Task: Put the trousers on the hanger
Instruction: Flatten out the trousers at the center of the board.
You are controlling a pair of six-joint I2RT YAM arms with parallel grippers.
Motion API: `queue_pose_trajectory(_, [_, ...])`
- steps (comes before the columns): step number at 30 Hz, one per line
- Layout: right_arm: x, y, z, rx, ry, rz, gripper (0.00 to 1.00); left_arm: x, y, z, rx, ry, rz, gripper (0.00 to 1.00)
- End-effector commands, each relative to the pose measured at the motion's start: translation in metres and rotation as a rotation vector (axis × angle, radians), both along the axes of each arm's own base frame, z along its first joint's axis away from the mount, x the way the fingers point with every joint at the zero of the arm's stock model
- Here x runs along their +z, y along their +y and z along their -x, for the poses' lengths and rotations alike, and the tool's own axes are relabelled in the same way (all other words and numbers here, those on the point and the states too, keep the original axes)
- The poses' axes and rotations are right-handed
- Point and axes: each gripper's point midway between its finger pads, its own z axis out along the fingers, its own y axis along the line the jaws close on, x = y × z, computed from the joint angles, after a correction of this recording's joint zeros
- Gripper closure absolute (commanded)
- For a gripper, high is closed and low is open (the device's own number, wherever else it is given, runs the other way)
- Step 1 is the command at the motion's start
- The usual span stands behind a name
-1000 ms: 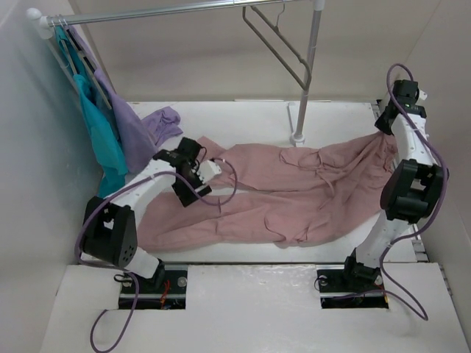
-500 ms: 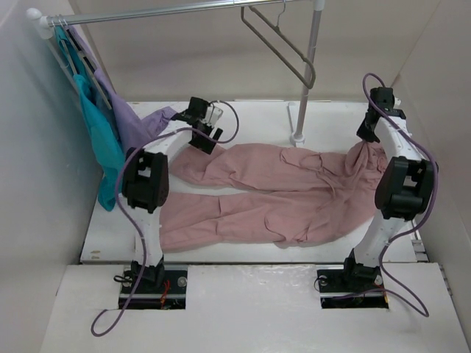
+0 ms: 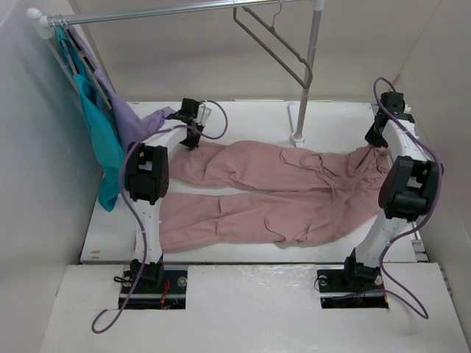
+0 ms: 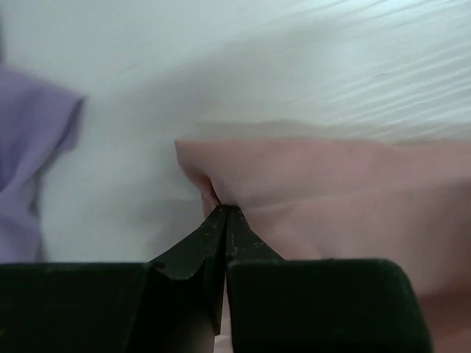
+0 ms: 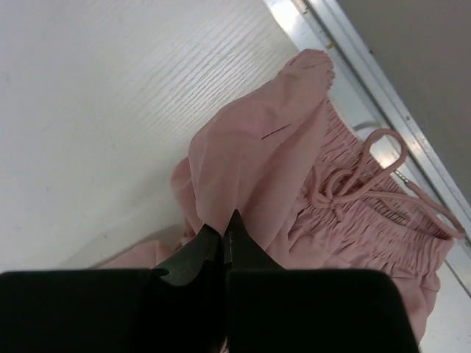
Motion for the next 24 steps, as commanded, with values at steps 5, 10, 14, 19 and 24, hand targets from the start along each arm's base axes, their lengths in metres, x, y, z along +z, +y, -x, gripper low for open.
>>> queue_pose_trajectory(5, [0.06, -0.027, -0.025, -0.069, -0.136, 0.077, 1.0, 0.111, 0.129, -0.012, 0.349, -0.259, 0.028, 1.0])
queue_pose_trajectory(10, [0.068, -0.03, -0.032, -0.088, -0.148, 0.076, 1.0, 0.115, 0.125, -0.013, 0.343, -0.265, 0.052, 1.0])
queue_pose_trajectory(14, [0.066, -0.023, -0.036, -0.044, -0.174, 0.055, 1.0, 0.114, 0.121, -0.011, 0.313, -0.251, 0.062, 1.0])
queue_pose_trajectory(19, [0.055, -0.014, -0.04, 0.025, -0.14, 0.048, 1.0, 0.07, 0.05, 0.007, 0.082, -0.03, 0.151, 0.6])
queue_pose_trajectory(24, [0.041, -0.005, -0.039, 0.056, -0.1, 0.055, 1.0, 0.049, 0.026, 0.003, 0.048, -0.021, 0.098, 0.29])
